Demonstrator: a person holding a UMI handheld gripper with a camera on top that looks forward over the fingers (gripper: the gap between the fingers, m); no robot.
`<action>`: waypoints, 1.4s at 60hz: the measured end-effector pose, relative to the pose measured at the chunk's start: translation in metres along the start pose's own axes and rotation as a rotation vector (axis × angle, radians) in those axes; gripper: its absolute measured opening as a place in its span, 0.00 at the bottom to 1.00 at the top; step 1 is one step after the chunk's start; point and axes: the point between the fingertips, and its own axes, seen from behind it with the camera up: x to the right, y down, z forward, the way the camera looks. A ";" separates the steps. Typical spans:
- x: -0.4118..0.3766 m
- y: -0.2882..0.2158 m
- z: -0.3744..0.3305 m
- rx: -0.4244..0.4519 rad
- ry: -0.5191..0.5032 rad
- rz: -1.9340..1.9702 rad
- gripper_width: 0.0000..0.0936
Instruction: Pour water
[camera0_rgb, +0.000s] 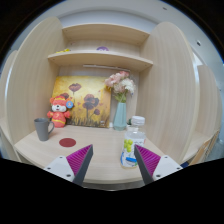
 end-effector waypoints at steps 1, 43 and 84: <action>0.006 0.001 0.001 0.001 0.011 0.001 0.92; 0.069 0.019 0.107 0.015 0.064 0.097 0.60; -0.016 -0.046 0.146 0.067 0.011 -0.467 0.42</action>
